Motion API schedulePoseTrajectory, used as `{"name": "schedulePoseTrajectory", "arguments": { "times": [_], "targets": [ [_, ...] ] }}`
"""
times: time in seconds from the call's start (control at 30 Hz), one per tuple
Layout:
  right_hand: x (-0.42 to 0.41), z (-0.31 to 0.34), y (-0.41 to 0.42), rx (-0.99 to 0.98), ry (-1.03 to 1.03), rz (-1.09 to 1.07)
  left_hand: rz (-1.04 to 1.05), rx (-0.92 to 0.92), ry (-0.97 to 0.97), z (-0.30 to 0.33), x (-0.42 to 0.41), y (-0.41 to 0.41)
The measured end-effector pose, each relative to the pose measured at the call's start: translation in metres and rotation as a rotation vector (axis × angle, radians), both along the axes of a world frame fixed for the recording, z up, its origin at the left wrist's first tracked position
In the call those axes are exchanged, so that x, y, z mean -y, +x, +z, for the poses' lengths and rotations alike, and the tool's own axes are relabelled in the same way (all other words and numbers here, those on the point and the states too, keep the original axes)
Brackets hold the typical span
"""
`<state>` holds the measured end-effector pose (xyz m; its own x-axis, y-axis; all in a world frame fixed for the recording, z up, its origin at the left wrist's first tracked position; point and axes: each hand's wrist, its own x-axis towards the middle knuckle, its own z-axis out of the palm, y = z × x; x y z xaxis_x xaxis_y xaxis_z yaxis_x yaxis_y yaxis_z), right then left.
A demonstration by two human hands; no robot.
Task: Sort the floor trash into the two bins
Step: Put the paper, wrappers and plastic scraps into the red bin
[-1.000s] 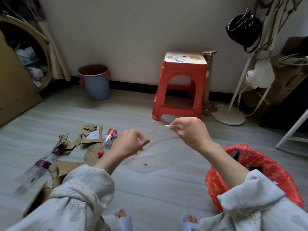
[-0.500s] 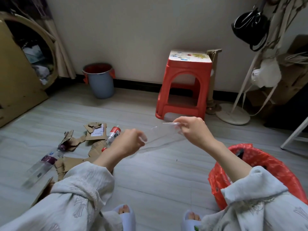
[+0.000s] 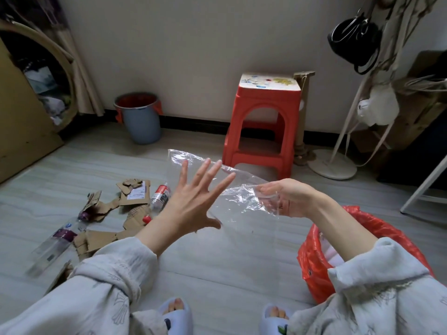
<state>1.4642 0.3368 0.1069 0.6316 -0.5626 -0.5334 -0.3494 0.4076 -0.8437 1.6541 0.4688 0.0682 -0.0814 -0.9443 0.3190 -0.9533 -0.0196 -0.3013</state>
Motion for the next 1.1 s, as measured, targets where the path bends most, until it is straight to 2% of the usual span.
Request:
{"name": "schedulePoseTrajectory", "arguments": {
  "times": [0.1,0.2,0.27,0.33,0.47,0.57,0.7,0.8,0.87,0.93,1.0,1.03,1.1],
  "targets": [
    [-0.003,-0.001,-0.003,-0.088,-0.129,0.063,-0.089,0.01,-0.117,0.004,0.006,-0.006],
    [-0.003,-0.008,-0.003,-0.205,-0.446,0.101,-0.185,-0.09,-0.19,0.003,0.009,-0.006],
    [-0.006,-0.01,-0.002,-0.231,-0.725,0.132,-0.139,-0.124,-0.161,0.004,0.009,-0.006],
    [-0.012,-0.005,-0.001,-0.285,-0.972,0.233,-0.077,-0.072,-0.103,0.007,0.008,-0.007],
    [-0.032,0.011,0.001,-0.527,-1.323,0.518,-0.014,-0.036,-0.081,0.008,0.006,-0.007],
    [-0.046,0.015,0.005,-0.54,-1.342,0.629,0.005,-0.075,-0.053,0.008,0.008,-0.006],
    [-0.052,0.005,0.015,-0.638,-1.397,0.708,0.072,-0.179,-0.135,0.011,0.008,-0.013],
    [-0.055,-0.005,0.025,-0.611,-1.422,0.515,0.323,-0.427,-0.141,0.013,0.007,-0.018],
    [-0.058,-0.011,0.031,-0.547,-1.417,0.374,0.391,-0.777,-0.072,0.012,0.006,-0.018],
    [-0.061,-0.017,0.035,-0.443,-1.319,0.361,0.3,-1.316,0.013,0.018,0.007,-0.017],
    [-0.066,-0.023,0.039,-0.358,-1.184,0.449,0.113,-1.846,0.225,0.028,0.002,-0.016],
    [-0.069,-0.026,0.04,-0.336,-1.148,0.499,0.024,-2.003,0.305,0.031,-0.001,-0.014],
    [-0.073,-0.029,0.041,-0.312,-1.136,0.589,-0.065,-2.1,0.338,0.032,-0.004,-0.012]
  ]
}}
